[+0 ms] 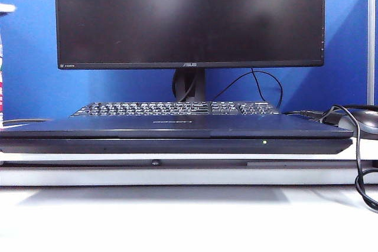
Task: Open the lid of the black laptop.
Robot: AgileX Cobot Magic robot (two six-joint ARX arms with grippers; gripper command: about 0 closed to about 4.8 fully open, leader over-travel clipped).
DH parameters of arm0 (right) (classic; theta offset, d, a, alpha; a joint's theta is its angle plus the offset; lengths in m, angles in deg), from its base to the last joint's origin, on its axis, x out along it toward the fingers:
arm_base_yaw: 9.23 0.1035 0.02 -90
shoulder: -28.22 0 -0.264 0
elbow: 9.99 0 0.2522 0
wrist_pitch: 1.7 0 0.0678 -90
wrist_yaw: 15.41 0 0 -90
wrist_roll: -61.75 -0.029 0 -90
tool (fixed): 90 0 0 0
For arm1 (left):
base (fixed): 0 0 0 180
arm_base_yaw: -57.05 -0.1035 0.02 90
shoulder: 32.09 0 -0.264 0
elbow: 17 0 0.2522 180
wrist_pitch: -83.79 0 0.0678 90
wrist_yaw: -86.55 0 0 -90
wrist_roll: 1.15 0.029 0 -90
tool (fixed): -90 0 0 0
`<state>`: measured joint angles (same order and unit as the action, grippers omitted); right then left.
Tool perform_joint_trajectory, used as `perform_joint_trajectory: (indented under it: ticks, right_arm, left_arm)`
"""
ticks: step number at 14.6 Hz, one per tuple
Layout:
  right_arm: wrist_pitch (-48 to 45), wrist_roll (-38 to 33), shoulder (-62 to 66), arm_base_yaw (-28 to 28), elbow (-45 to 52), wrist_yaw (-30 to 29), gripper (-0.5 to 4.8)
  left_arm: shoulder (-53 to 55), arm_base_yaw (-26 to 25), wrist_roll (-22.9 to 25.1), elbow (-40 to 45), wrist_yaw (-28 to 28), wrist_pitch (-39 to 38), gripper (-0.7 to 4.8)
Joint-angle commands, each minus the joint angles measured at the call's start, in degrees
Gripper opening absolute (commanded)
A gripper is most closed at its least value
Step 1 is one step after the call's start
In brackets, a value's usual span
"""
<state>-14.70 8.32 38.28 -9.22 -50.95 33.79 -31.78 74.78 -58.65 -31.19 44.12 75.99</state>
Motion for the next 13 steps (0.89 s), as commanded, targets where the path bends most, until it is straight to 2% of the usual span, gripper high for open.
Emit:
perform_joint_trajectory:
  ticks: [1, 2, 3, 4, 5, 6, 8, 10, 12, 13]
  right_arm:
    - [20.4, 16.5, 10.4, 0.1, -14.6, -6.6, 0.00]
    - [28.4, 19.3, 12.0, 0.1, -16.6, -5.7, 0.00]
    - [36.7, 22.8, 14.0, 0.3, -17.7, -5.5, -0.01]
    - [41.2, 25.7, 14.8, 1.4, -17.7, -4.0, -0.01]
    - [46.3, 28.7, 15.6, 3.3, -17.7, -1.4, -0.01]
    - [51.6, 30.5, 16.3, 5.7, -17.7, 1.7, -0.01]
    - [59.6, 34.3, 17.2, 10.2, -17.7, 8.7, -0.01]
    - [70.4, 36.6, 17.7, 20.4, -17.6, 20.7, -0.02]
    - [72.7, 34.9, 18.3, 27.7, -16.3, 25.6, -0.02]
    - [71.9, 31.8, 18.8, 34.1, -13.7, 28.7, -0.02]
  left_arm:
    - [-0.1, 4.4, 4.7, -2.4, -0.2, -4.3, 0.87]
    - [-0.1, 4.8, 8.0, -3.9, -1.1, -9.0, 0.87]
    - [-0.1, 4.9, 13.5, -6.3, -3.1, -17.7, 0.84]
    - [-0.1, 4.9, 17.3, -8.5, -6.2, -25.0, 0.84]
    - [-0.1, 4.9, 21.7, -11.2, -11.1, -33.5, 0.84]
    - [-0.1, 4.9, 23.7, -13.2, -16.2, -39.5, 0.83]
    - [-0.1, 4.9, 22.5, -13.4, -17.4, -39.3, 0.75]
    - [-0.1, 4.9, 20.6, -13.4, -20.7, -41.2, 0.60]
    - [-0.1, 4.9, 20.8, -13.4, -22.0, -41.1, 0.58]
    - [-0.1, 4.9, 20.8, -13.4, -23.2, -41.1, 0.57]
